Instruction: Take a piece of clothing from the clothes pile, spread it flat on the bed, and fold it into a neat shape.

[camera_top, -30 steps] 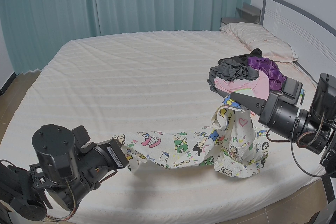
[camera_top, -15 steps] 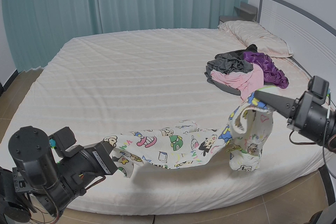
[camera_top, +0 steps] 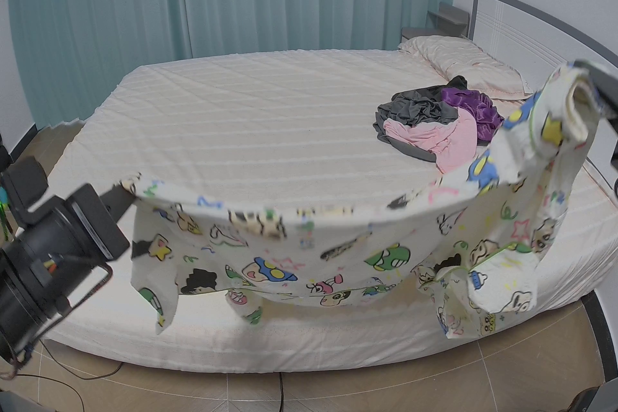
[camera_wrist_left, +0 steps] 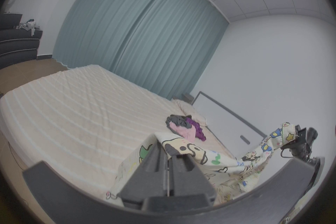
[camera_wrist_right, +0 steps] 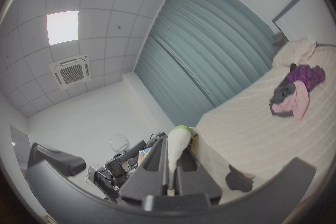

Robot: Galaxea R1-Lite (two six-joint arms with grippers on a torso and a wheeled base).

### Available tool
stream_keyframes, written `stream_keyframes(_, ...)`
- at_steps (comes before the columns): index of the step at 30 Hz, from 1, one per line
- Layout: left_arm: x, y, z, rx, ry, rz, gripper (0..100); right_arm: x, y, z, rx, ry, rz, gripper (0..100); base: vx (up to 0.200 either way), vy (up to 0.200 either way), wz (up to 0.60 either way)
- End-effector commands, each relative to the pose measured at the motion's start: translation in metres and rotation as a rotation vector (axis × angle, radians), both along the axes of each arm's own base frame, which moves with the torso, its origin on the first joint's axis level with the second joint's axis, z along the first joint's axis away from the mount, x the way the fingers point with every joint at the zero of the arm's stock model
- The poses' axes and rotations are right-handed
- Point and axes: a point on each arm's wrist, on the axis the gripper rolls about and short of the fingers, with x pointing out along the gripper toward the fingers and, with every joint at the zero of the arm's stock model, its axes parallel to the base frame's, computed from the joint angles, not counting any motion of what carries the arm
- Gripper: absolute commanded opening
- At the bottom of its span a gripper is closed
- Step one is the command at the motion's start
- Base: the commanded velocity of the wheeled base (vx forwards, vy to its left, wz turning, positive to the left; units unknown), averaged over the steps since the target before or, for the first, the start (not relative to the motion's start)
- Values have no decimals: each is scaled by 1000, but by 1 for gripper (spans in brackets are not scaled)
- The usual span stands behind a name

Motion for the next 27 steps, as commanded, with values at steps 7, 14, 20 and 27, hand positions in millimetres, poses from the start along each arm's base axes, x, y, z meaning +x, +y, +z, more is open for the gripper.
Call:
stream_keyframes(7,-6,14,76,-89,-121,107,0,32,-7,58,49,-116,-130,0,0,0,0)
stream_keyframes(14,35,-6,54,5,-33,188,0,89,-10,50,-5,-41,-194,0,0,0,0)
stream_keyframes(20,69,-23,30,67,57,211,0,135,-3,27,-41,52,-216,0,0,0,0)
stream_keyframes(27,113,-27,16,47,117,292,0,165,8,5,-74,119,-212,0,114,0,0)
